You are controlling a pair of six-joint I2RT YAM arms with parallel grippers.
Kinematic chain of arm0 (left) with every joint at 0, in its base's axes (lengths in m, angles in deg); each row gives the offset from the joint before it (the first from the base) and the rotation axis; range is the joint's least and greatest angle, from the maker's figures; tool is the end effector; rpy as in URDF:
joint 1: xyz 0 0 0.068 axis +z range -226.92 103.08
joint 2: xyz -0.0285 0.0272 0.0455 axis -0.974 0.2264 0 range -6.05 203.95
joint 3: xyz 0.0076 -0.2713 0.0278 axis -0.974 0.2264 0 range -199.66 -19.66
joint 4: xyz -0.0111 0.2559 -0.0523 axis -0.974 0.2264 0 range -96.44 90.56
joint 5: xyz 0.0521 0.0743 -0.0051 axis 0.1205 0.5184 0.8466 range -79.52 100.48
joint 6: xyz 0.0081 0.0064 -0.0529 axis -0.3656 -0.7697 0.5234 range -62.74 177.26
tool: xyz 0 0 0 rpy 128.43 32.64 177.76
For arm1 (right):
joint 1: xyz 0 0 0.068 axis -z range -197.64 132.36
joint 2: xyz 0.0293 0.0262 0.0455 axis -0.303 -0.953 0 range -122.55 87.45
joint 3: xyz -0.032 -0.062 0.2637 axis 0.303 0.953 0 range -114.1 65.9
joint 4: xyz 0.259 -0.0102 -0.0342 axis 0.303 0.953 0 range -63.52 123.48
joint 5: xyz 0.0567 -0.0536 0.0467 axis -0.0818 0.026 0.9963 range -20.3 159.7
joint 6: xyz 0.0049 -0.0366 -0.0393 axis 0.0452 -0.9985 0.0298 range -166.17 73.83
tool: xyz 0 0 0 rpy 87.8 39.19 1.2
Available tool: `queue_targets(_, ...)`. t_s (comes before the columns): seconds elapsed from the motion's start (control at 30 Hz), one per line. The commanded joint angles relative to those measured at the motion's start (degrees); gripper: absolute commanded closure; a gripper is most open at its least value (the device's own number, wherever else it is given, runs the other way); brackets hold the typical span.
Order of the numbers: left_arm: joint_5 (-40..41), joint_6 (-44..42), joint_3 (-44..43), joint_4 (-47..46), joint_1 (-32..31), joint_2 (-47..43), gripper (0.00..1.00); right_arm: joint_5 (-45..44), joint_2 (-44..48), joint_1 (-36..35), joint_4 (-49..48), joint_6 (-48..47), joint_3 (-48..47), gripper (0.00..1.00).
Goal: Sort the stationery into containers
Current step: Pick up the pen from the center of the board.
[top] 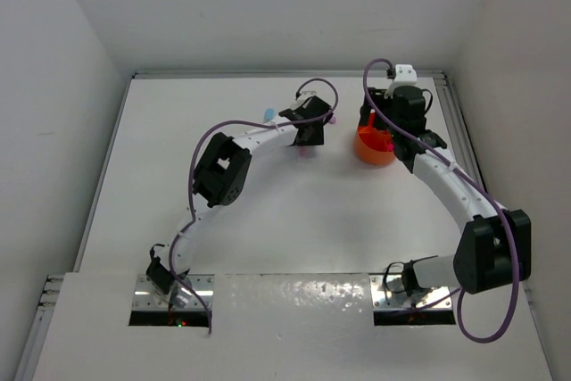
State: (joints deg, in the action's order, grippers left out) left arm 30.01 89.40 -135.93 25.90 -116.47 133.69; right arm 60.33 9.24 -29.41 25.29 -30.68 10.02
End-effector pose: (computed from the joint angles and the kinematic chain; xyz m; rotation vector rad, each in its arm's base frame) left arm 0.4165 -0.3287 0.1526 0.0290 2.4674 -0.1000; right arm 0.3118 0.0590 0.2949 0.1714 1.9304 0.1584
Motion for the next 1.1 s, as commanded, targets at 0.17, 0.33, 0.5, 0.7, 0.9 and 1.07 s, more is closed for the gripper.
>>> queue_targets(0.17,1.39,-5.68,4.99,2.82,-0.44,-4.30,0.48,0.75,2.27,0.08,-2.32,-0.02,-0.02,0.25)
queue_targets(0.33,1.04,-8.50,2.10,6.85,-0.26,-0.71,0.56,0.40,2.98,0.08,-2.85,-1.16,0.15,0.25)
queue_targets(0.5,0.86,-10.42,3.24,4.24,-0.09,-0.52,0.71,0.66,3.07,0.08,-2.94,-1.60,0.33,0.25)
queue_targets(0.7,0.25,-13.67,4.99,0.19,0.09,-2.45,0.92,2.60,3.24,0.08,-2.59,-3.79,0.24,0.26)
queue_targets(0.9,-0.19,-20.00,12.63,-7.09,0.53,-9.73,1.00,8.47,1.14,0.17,1.00,-8.00,-3.78,0.27)
queue_targets(1.07,-4.05,-34.29,27.47,-21.32,1.49,-20.72,1.00,13.58,-2.64,1.22,10.23,-10.82,-13.45,0.25)
